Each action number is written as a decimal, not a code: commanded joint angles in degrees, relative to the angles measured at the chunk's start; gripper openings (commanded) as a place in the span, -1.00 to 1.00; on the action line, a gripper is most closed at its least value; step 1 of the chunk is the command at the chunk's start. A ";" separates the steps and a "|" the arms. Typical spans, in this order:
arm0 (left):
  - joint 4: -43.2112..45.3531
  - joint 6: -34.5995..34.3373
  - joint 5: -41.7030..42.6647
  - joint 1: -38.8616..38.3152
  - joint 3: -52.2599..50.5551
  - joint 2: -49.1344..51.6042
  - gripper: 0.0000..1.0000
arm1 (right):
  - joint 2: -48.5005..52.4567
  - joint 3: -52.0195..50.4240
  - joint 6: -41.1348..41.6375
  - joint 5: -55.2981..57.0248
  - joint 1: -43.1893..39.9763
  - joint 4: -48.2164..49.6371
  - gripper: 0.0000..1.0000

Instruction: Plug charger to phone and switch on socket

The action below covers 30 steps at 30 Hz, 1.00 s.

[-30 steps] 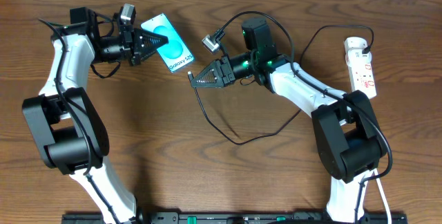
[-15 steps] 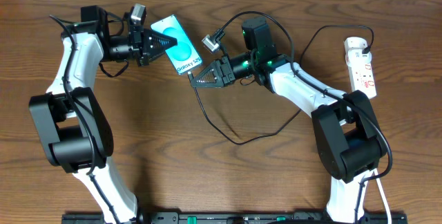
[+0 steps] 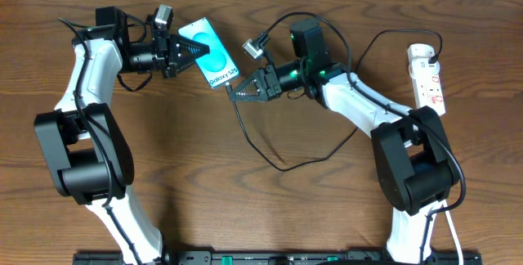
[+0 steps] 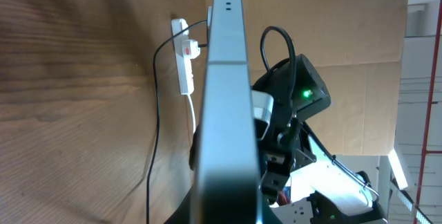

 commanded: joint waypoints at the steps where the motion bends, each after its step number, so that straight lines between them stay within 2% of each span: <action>1: 0.04 -0.28 3.19 0.17 0.90 -0.26 -0.86 | 0.04 0.48 -0.35 -1.70 -0.63 0.02 -0.98; 30: 0.59 -1.25 3.17 0.17 0.90 -0.26 -0.86 | 0.04 0.48 -1.36 -6.40 0.37 -1.73 -0.98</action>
